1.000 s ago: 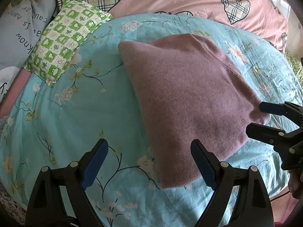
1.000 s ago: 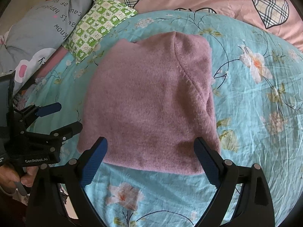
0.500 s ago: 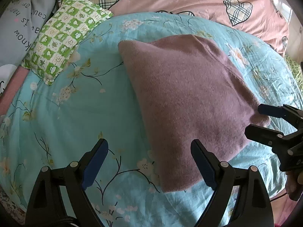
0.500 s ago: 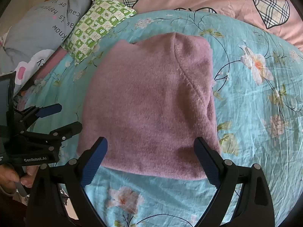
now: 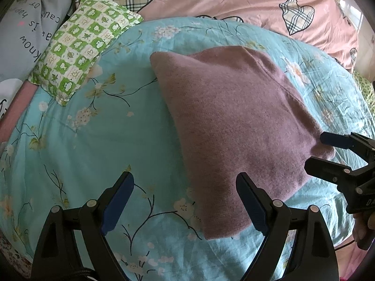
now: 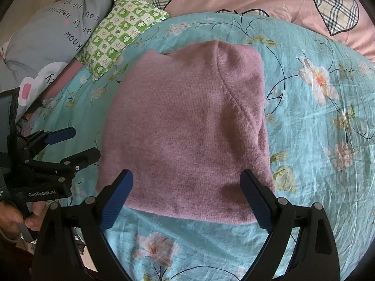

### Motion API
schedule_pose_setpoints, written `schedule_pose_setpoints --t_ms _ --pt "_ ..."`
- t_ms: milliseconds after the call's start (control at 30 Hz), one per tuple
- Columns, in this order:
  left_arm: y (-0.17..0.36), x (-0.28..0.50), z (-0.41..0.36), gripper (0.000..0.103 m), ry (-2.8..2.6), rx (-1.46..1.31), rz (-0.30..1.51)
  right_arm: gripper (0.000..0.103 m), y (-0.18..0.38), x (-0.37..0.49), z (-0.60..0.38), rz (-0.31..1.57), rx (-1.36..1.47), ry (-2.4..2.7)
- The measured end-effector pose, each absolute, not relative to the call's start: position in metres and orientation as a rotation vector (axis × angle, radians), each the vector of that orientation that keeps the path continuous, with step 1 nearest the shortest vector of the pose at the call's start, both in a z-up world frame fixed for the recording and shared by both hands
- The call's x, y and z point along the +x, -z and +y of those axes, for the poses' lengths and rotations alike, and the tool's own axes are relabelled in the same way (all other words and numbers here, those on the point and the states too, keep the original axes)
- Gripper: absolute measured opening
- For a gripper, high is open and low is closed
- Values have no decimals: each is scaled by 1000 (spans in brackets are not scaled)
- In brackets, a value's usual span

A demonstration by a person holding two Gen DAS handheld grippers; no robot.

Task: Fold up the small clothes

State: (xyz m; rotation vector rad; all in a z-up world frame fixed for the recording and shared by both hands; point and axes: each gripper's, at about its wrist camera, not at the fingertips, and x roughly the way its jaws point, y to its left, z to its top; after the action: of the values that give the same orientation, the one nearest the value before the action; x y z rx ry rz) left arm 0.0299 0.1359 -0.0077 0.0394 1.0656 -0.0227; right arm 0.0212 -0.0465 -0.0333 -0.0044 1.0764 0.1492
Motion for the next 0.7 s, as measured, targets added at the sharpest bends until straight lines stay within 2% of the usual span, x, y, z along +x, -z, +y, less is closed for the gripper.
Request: schedule_pose_setpoints --t_ms 700 --pt "4 24 131 89 17 31 1051 92 27 18 -49 1056 15 -152"
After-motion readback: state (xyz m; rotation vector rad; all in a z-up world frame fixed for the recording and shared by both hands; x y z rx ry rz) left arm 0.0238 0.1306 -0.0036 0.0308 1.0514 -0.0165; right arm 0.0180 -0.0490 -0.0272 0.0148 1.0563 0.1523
